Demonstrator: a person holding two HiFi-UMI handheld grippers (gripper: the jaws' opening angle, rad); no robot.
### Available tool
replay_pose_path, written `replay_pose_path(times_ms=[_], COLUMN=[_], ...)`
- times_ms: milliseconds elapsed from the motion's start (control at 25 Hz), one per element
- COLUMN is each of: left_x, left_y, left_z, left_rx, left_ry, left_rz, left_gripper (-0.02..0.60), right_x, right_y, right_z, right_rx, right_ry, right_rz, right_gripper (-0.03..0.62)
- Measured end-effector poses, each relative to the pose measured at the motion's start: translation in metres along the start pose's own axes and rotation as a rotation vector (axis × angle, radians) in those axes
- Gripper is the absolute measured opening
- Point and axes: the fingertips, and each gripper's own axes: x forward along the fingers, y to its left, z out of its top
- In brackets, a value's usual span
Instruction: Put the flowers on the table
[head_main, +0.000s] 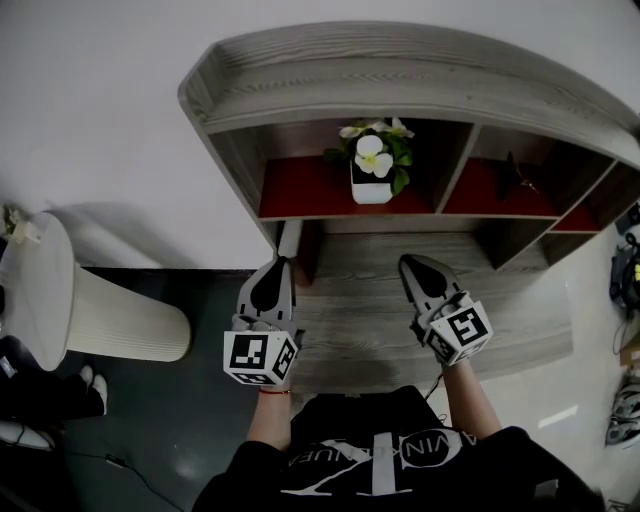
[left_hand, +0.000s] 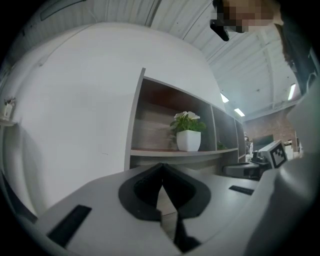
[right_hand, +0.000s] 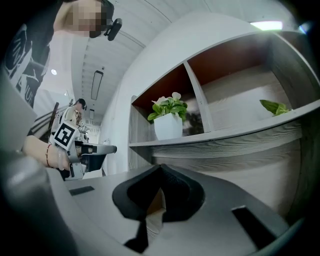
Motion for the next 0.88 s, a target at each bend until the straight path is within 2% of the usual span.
replay_pose_path(times_ms=[880], left_x=[-0.02], left_y=[0.031], left_z=[-0.019], left_rx=[-0.003], left_ry=[0.039], left_rz=[0.066], left_gripper=[0.003], right_x=[0.006], right_y=[0.005], right_z=[0.007], right_rx=[0.036], right_ry=[-0.039], right_rz=[0.002], right_gripper=[0.009])
